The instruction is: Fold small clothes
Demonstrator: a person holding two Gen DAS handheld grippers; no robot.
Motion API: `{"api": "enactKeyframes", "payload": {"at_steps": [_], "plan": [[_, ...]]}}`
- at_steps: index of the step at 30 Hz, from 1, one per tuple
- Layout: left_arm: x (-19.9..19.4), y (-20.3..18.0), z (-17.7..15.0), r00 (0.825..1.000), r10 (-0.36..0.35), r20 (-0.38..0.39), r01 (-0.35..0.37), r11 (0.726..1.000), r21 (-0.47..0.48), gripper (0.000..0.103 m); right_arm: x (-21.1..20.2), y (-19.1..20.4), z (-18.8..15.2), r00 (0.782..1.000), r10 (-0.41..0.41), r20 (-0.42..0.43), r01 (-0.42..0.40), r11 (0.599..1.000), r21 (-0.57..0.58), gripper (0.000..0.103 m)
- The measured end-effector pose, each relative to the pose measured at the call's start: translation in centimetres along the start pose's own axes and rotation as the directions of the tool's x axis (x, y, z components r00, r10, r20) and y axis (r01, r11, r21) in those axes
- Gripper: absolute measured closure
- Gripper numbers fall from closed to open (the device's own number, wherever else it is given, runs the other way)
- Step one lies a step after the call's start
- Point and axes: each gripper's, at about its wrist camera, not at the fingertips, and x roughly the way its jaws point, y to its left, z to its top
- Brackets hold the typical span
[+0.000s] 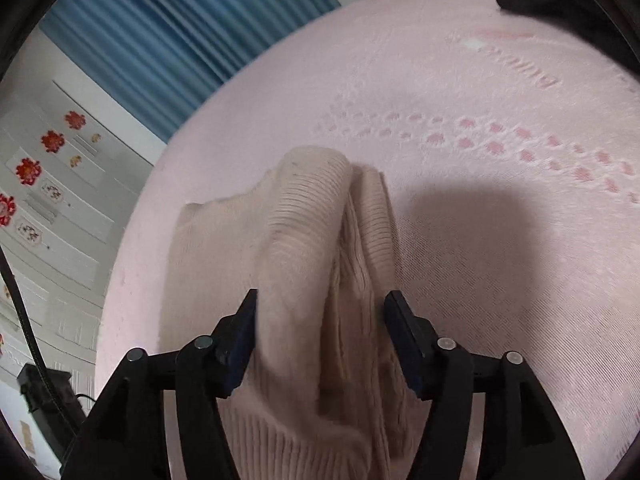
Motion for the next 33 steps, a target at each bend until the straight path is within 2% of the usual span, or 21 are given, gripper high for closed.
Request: {"api": "enactKeyframes", "payload": {"at_steps": [8,11,14,16,17,20,24,27,30,33], "plan": [[-0.1,0.6,0.4,1.000,-0.003,0.001,0.003,1.000,-0.007,0.042,1.8,-1.4,-1.2,0.998,0.061,-0.022,-0.060,0.998,0.035,0.026],[-0.4,0.8,0.4,1.000,-0.011,0.003,0.011,1.000,-0.015,0.042,2.2,-1.1,-1.3,0.999,0.049,-0.019,-0.049,0.999,0.015,0.026],[-0.7,0.8,0.4,1.000,-0.015,0.008,0.015,1.000,-0.013,0.042,2.5,-0.9,-1.4,0.996,0.074,-0.042,-0.074,0.997,-0.009,0.031],[-0.8,0.8,0.5,1.000,-0.015,0.010,0.015,1.000,-0.009,0.042,2.8,-1.2,-1.0,0.992,0.112,-0.054,-0.111,0.994,0.022,0.037],[-0.9,0.9,0.5,1.000,-0.016,0.011,0.017,1.000,-0.009,0.042,2.9,-1.6,-1.0,0.989,0.137,-0.061,-0.135,0.990,0.041,0.045],[-1.0,1.1,0.6,1.000,-0.026,0.011,0.026,0.999,-0.023,0.042,2.9,-2.4,-0.9,0.979,0.194,-0.069,-0.189,0.979,0.082,0.056],[-1.4,1.8,1.0,0.999,-0.028,0.027,0.029,0.999,-0.041,0.042,2.3,-2.5,-0.8,0.975,0.210,-0.074,-0.202,0.974,0.098,0.064],[-1.8,2.1,1.2,0.999,0.023,0.047,-0.021,0.999,-0.041,0.042,0.9,-1.3,-0.4,0.979,0.196,-0.064,-0.189,0.977,0.101,0.065],[-2.0,2.5,1.3,0.992,0.117,0.048,-0.116,0.993,-0.025,0.042,-1.1,1.3,-0.2,0.984,0.173,-0.049,-0.171,0.984,0.046,0.066],[-2.7,3.4,1.6,0.987,0.149,0.061,-0.146,0.988,-0.042,0.042,-3.4,5.0,0.0,0.987,0.156,-0.031,-0.156,0.988,-0.009,0.067]]}}
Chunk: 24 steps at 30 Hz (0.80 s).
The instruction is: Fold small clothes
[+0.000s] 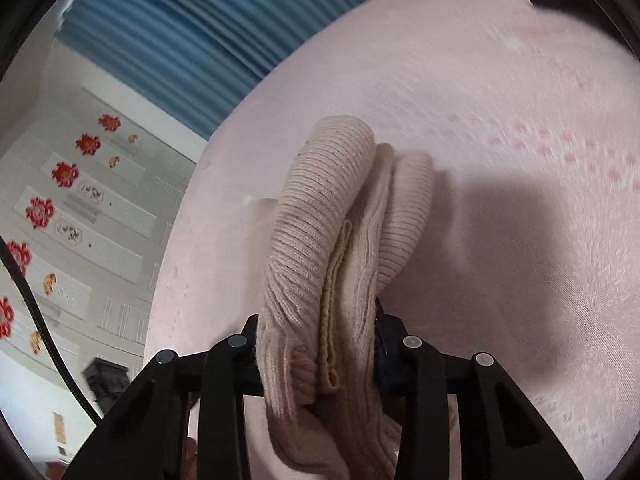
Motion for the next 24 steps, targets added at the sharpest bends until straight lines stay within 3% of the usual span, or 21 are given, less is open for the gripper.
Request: {"api": "enactKeyframes", "payload": {"at_steps": [8,11,13,16,18,21,24], "plan": [[-3.2,3.8,1.1,0.994,0.071,0.082,-0.064,0.995,-0.080,0.042,0.6,11.7,-0.2,0.996,-0.086,0.032,0.090,0.984,-0.154,0.067],[-3.8,4.8,1.6,0.993,0.065,0.102,-0.054,0.992,-0.114,0.042,1.1,14.9,-0.4,0.998,-0.062,0.025,0.065,0.985,-0.160,0.068],[-4.4,5.5,1.7,0.991,0.054,0.122,-0.037,0.990,-0.138,0.042,0.9,15.6,-0.4,0.999,0.008,0.031,-0.004,0.993,-0.122,0.068],[-5.2,5.9,1.8,0.989,0.031,0.146,-0.011,0.990,-0.139,0.042,1.3,13.7,0.0,0.985,0.171,0.024,-0.171,0.985,-0.002,0.068],[-5.3,5.4,1.7,0.990,0.032,0.140,-0.018,0.994,-0.104,0.042,2.3,10.9,0.0,0.978,0.207,0.012,-0.207,0.977,0.052,0.067],[-4.7,4.5,1.2,0.992,0.038,0.117,-0.032,0.998,-0.049,0.042,4.5,5.4,-0.8,0.992,0.120,-0.027,-0.117,0.989,0.089,0.065],[-3.6,3.1,0.9,0.996,0.037,0.086,-0.038,0.999,0.007,0.042,6.0,0.3,-1.7,0.995,-0.041,-0.088,0.051,0.992,0.115,0.059]]}}
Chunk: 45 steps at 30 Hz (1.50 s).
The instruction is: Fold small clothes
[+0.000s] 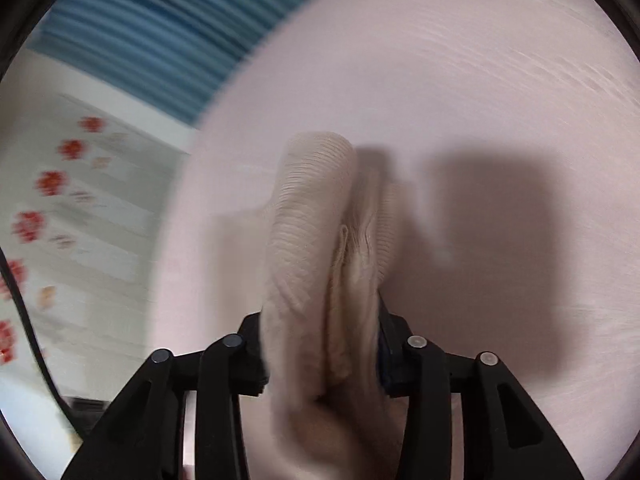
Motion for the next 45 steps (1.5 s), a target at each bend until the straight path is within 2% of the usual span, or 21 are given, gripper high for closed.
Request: {"api": "enactKeyframes", "payload": {"at_steps": [3,7,9,11,13,17,19,21,25,29,33,36,39,41,43,45], "plan": [[0.8,-0.6,0.0,1.000,-0.012,-0.013,0.012,1.000,0.014,0.042,-2.2,-1.4,0.2,0.999,0.020,0.033,-0.018,0.999,-0.050,0.058],[2.2,-0.4,0.1,0.997,-0.066,-0.045,0.064,0.997,-0.049,0.042,-5.7,1.5,0.5,0.981,-0.058,0.184,0.105,0.960,-0.259,0.054],[2.7,-0.4,0.1,0.995,-0.077,-0.058,0.074,0.996,-0.058,0.042,-5.7,2.9,0.8,0.978,-0.055,0.203,0.121,0.936,-0.330,0.050],[3.2,-0.4,-0.1,0.992,-0.096,-0.081,0.092,0.994,-0.057,0.042,-4.6,3.3,1.0,0.981,-0.071,0.183,0.134,0.924,-0.358,0.050],[3.4,-0.8,-0.4,0.990,-0.107,-0.096,0.104,0.994,-0.039,0.042,-3.5,2.4,1.8,0.985,-0.071,0.159,0.123,0.931,-0.345,0.050],[2.6,-2.3,-1.6,0.991,-0.084,-0.104,0.091,0.994,0.057,0.042,-2.8,0.6,1.1,0.992,0.008,0.129,0.031,0.953,-0.302,0.050],[1.8,-2.7,-2.5,0.991,-0.075,-0.114,0.086,0.992,0.096,0.042,-2.9,0.2,0.6,0.994,0.015,0.112,0.020,0.952,-0.305,0.050],[1.0,-2.9,-3.3,0.992,-0.053,-0.114,0.068,0.990,0.127,0.044,-3.7,0.0,0.2,0.991,0.021,0.132,0.021,0.950,-0.311,0.050],[-0.8,-3.8,-5.3,0.992,-0.019,-0.122,0.048,0.970,0.239,0.044,-3.0,0.1,0.1,0.991,0.036,0.127,0.006,0.950,-0.314,0.052],[-1.8,-4.1,-7.6,0.992,0.061,-0.111,-0.022,0.946,0.323,0.048,-3.2,-0.3,0.5,0.990,0.060,0.127,-0.021,0.957,-0.289,0.053],[-1.9,-3.9,-9.6,0.983,0.097,-0.157,-0.040,0.943,0.331,0.060,-3.5,-0.3,0.6,0.988,0.078,0.136,-0.038,0.961,-0.275,0.055],[-1.7,-4.5,-9.9,0.983,0.132,-0.126,-0.080,0.932,0.355,0.061,-3.4,-0.4,0.7,0.988,0.082,0.132,-0.044,0.963,-0.266,0.055],[-1.2,-4.8,-9.9,0.984,0.120,-0.128,-0.072,0.941,0.331,0.061,-3.6,-0.5,0.8,0.987,0.088,0.137,-0.050,0.965,-0.258,0.055],[-0.7,-5.3,-9.9,0.984,0.140,-0.112,-0.092,0.931,0.353,0.063,-3.6,-0.6,0.8,0.987,0.087,0.138,-0.049,0.965,-0.258,0.055],[-0.5,-5.5,-9.7,0.986,0.128,-0.112,-0.081,0.933,0.351,0.081,-3.3,-0.6,0.9,0.988,0.096,0.125,-0.061,0.965,-0.255,0.055],[-0.9,-5.4,-9.5,0.990,0.102,-0.096,-0.065,0.942,0.330,0.089,-2.9,-0.4,0.9,0.989,0.108,0.099,-0.079,0.964,-0.255,0.055]]}}
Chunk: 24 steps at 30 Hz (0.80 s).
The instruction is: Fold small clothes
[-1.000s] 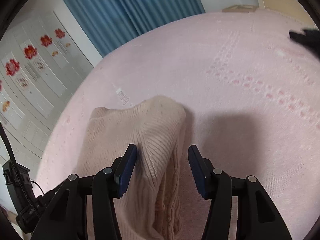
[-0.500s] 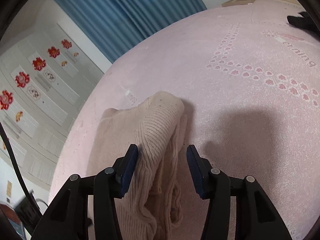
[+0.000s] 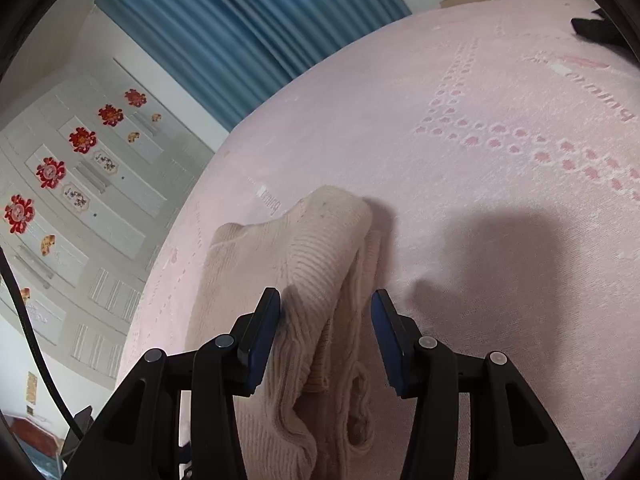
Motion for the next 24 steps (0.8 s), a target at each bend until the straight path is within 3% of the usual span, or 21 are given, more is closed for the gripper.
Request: {"api": "enactKeyframes", "payload": {"at_steps": [4,6,8,13,19,23,24], "plan": [[-2.0,2.8,0.4,0.997,0.007,0.082,0.000,0.996,-0.093,0.091,0.8,0.7,-0.2,1.000,0.002,-0.022,-0.003,1.000,-0.013,0.058],[-1.6,4.5,0.5,0.998,0.014,0.062,-0.004,0.988,-0.156,0.091,1.1,1.2,-0.4,1.000,0.004,-0.028,-0.004,1.000,-0.027,0.061],[-1.0,5.6,0.2,1.000,-0.025,0.017,0.028,0.979,-0.203,0.091,1.4,1.8,-0.7,0.999,-0.003,-0.032,0.001,0.999,-0.042,0.061],[-1.5,5.5,0.3,0.999,-0.034,-0.002,0.033,0.984,-0.176,0.082,2.4,2.4,-1.1,0.999,-0.006,-0.051,0.004,0.999,-0.042,0.061],[-3.0,7.7,-0.3,0.982,-0.180,0.056,0.188,0.944,-0.272,0.079,3.5,2.6,-0.8,0.998,-0.035,-0.060,0.032,0.998,-0.058,0.065],[-4.5,7.5,-0.6,0.957,-0.264,0.122,0.288,0.913,-0.290,0.079,3.5,3.3,-0.4,0.998,-0.046,-0.037,0.041,0.992,-0.121,0.088],[-4.8,7.4,-0.7,0.951,-0.275,0.143,0.306,0.907,-0.289,0.071,3.2,3.6,-0.3,0.999,-0.042,-0.018,0.039,0.990,-0.139,0.090]]}}
